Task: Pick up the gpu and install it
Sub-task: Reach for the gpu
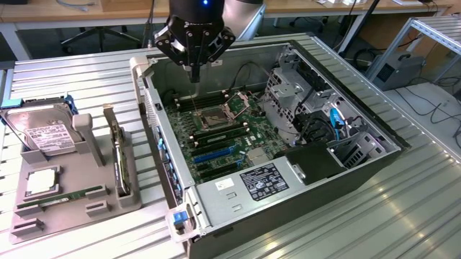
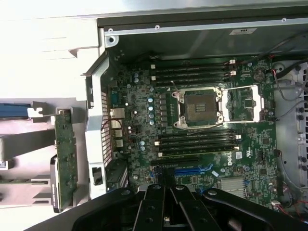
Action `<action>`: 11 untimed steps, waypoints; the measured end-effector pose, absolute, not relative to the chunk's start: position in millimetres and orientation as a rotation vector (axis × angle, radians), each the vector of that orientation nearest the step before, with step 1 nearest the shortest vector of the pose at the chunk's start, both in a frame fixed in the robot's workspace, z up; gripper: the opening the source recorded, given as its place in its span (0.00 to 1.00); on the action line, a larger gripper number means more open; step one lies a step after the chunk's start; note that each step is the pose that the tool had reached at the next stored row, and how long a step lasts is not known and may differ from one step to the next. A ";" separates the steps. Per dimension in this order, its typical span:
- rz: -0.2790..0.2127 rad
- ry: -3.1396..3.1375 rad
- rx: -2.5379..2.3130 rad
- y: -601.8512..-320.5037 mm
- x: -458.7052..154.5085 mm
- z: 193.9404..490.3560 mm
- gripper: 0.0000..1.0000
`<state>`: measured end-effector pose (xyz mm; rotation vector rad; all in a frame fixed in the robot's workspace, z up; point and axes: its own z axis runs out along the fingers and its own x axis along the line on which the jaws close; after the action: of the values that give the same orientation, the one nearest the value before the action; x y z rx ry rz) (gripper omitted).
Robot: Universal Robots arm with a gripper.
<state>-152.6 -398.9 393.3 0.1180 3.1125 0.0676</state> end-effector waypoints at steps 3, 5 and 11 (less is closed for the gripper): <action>0.068 3.112 0.118 -398.9 -153.0 393.3 0.11; 0.068 3.112 0.118 -398.9 -153.4 393.3 0.11; 0.068 3.112 0.118 -398.9 -154.8 393.3 0.11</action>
<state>-154.8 -398.9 393.3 0.1180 3.1125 0.0677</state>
